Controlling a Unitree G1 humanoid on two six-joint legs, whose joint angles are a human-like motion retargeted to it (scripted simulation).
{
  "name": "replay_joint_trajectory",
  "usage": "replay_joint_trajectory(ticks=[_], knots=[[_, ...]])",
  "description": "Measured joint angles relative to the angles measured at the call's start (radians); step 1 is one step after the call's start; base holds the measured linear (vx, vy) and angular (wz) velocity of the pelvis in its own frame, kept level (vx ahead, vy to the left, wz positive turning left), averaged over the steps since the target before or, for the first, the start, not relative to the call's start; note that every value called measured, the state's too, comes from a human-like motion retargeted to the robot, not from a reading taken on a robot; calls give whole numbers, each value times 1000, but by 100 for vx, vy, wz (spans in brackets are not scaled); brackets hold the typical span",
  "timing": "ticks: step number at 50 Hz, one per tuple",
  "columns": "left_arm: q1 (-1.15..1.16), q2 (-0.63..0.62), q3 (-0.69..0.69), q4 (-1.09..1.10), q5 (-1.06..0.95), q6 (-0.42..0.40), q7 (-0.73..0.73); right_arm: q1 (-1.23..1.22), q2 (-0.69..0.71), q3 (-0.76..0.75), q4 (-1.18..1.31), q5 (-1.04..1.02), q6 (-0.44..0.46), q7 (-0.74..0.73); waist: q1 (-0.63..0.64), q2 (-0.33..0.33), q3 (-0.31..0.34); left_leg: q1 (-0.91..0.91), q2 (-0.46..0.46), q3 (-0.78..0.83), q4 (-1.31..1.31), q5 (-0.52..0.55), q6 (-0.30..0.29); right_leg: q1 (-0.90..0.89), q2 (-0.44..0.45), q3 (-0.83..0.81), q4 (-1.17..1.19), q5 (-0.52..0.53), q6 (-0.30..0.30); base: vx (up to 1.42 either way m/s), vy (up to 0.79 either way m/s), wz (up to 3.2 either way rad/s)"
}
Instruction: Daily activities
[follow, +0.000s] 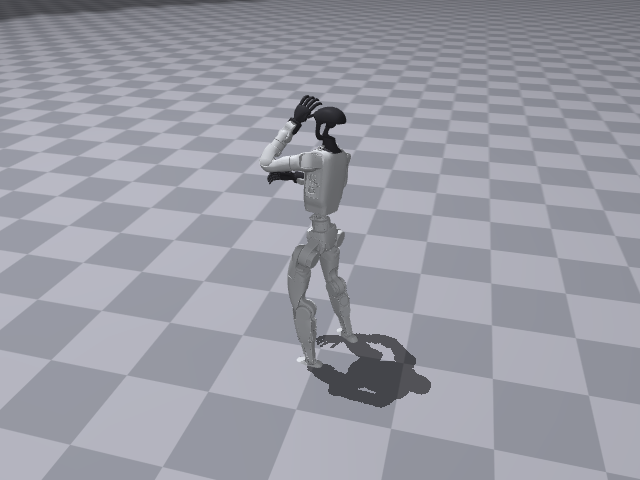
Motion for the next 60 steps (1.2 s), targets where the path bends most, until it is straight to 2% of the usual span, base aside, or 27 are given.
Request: replay_joint_trajectory(ticks=[15,25,29,33,37,49,60], knots=[[33,-19,0,18,-23,-50,1,7,39,-20,-6,32,-38,-82,-31,-7,-4,-11,1,16,-4,-7,0,-34,-5,11,21,-11,8,0,0,0],[115,-27,28,1,-34,-93,47,46,95,-55,7,64,-64,-176,-21,-49,-5,-6,8,19,-21,-2,-5,-28,5,0,0,-11,10,0,0,0],[220,-41,26,-21,-60,-117,60,103,123,-72,16,72,-82,-236,-10,-83,-4,-12,6,13,9,-9,-8,-30,-9,-9,38,-32,11,0,0,0],[264,-41,31,-5,-112,-138,77,71,85,-117,14,122,-108,-296,9,-98,1,-11,7,11,-22,2,-15,-26,3,-19,1,-27,9,3,-2,1],[367,-82,6,-15,-140,-163,88,49,112,-131,-49,164,-147,-345,18,-125,2,-15,5,2,7,3,-19,-26,-12,-29,38,-43,9,0,0,0],[403,-148,-18,24,-158,-211,163,-154,61,-219,-230,235,-215,-470,-11,-145,-4,-22,18,-11,-39,34,-33,-29,19,-38,-7,-27,-6,0,0,0],[407,-143,-42,54,-139,-213,141,-117,41,-216,-287,212,-216,-405,-39,-153,-22,-17,35,-8,-50,32,-35,-24,39,-39,-24,-16,-12,0,0,0]])
